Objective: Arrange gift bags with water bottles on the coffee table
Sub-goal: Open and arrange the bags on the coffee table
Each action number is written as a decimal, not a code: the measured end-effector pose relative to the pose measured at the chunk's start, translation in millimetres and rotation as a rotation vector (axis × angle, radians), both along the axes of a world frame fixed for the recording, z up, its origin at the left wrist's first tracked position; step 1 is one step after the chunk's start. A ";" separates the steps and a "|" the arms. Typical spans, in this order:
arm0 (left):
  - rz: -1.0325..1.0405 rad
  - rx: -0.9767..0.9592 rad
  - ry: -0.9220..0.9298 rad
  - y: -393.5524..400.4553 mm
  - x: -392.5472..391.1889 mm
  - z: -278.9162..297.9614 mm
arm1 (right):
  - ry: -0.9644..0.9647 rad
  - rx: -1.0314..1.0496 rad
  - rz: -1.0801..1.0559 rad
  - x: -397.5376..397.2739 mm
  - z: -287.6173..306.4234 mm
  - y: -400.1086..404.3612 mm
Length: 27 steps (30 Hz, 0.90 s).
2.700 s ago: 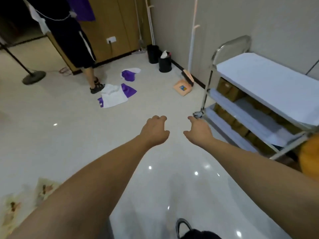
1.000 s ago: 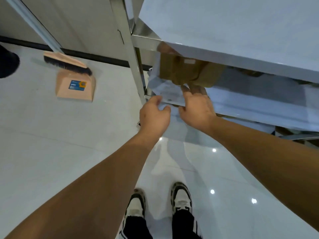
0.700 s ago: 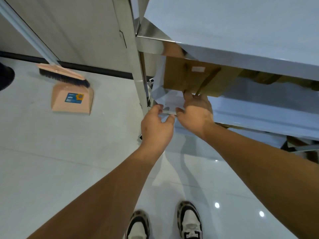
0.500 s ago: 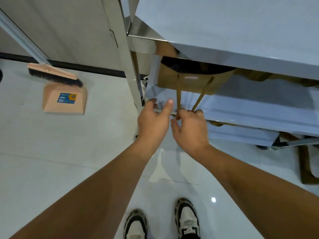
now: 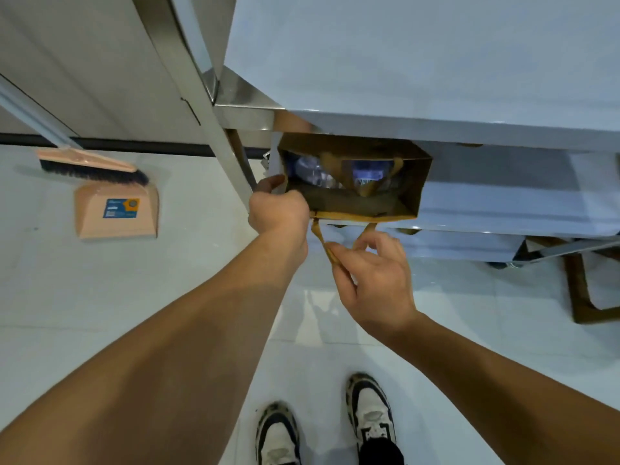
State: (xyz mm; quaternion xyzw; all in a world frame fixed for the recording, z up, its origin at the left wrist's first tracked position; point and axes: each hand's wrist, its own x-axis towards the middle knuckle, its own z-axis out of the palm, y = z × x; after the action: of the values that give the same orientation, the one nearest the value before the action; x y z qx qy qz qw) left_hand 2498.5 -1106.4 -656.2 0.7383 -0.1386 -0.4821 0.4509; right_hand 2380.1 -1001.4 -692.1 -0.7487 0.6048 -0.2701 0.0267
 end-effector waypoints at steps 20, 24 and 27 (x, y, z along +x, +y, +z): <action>-0.103 0.166 -0.093 66.9 1.0 20.7 | -0.146 0.383 -0.084 -1.0 75.1 -0.6; -0.027 0.230 0.029 76.7 3.4 43.6 | -0.283 0.479 -0.118 -2.1 103.7 14.1; 0.023 0.274 0.052 91.8 10.4 60.6 | -0.174 0.636 -0.146 -2.0 134.7 10.2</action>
State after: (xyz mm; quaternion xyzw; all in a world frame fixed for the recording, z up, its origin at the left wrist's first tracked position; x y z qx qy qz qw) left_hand 2508.9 -1014.6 -595.6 0.7817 -0.0513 -0.5101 0.3551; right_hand 2378.1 -991.2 -557.4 -0.6317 0.7062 -0.1318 0.2912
